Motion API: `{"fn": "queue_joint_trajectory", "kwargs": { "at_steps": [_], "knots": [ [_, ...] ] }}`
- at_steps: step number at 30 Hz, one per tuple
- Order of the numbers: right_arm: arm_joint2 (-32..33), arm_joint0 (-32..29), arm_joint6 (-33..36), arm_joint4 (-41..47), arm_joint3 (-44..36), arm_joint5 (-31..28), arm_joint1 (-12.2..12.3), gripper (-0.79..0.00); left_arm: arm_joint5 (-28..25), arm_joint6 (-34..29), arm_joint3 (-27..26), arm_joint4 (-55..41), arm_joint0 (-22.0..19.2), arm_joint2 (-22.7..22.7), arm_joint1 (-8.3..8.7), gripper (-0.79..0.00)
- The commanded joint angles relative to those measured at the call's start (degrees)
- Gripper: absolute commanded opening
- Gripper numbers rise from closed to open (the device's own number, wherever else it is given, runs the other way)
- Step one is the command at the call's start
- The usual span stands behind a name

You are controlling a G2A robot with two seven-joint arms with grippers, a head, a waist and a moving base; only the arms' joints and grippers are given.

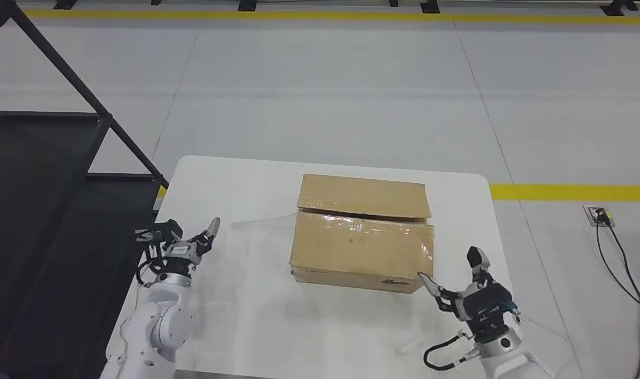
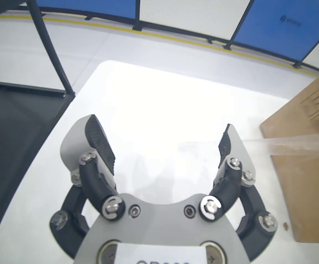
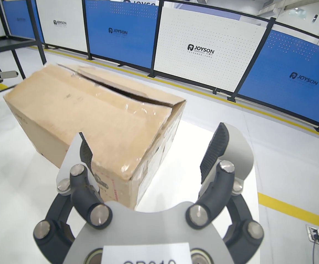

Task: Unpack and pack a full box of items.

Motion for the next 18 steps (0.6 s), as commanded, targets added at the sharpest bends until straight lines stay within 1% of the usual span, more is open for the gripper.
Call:
{"fn": "queue_joint_trajectory", "kwargs": {
  "at_steps": [1, 2, 4, 5, 13, 14, 15, 18],
  "knots": [
    [1.4, 1.6, 5.5, 6.2, -0.9, -3.4, 0.1, 0.0, -3.3, -1.0, -6.0, -1.0, 3.0, -2.2, 0.46, 0.0],
    [2.0, 2.0, 7.3, 7.3, -1.3, -3.8, 0.2, 0.0, -5.2, -1.8, -8.2, -1.4, 4.3, -3.0, 0.66, 0.0],
    [2.0, 2.0, 7.3, 7.3, -1.3, -3.8, 0.2, 0.0, -8.3, -3.0, -11.7, -0.8, 6.7, -4.6, 1.1, 0.0],
    [2.0, 2.0, 7.3, 7.3, -1.3, -3.8, 0.2, 0.0, -8.8, -3.2, -12.4, -0.4, 7.2, -4.9, 1.19, 0.0],
    [1.5, 2.3, 7.9, 8.0, -1.7, -4.1, 0.2, 0.0, -8.8, -3.2, -12.4, -0.4, 7.2, -4.9, 1.19, 0.0],
    [1.3, 3.0, 8.8, 9.2, -1.5, -4.4, 0.1, 0.0, -8.9, -3.6, -12.5, -1.7, 7.3, -4.7, 1.12, 0.0],
    [1.2, 3.9, 10.1, 12.6, -1.1, -5.2, 0.0, 0.0, -9.0, -4.6, -13.1, -3.0, 7.1, -4.5, 1.07, 0.0],
    [2.7, 7.0, 17.5, 22.3, 0.9, -9.5, 0.3, 0.0, -9.1, -6.9, -14.0, -4.6, 6.4, -3.8, 1.01, 0.0]
  ]
}}
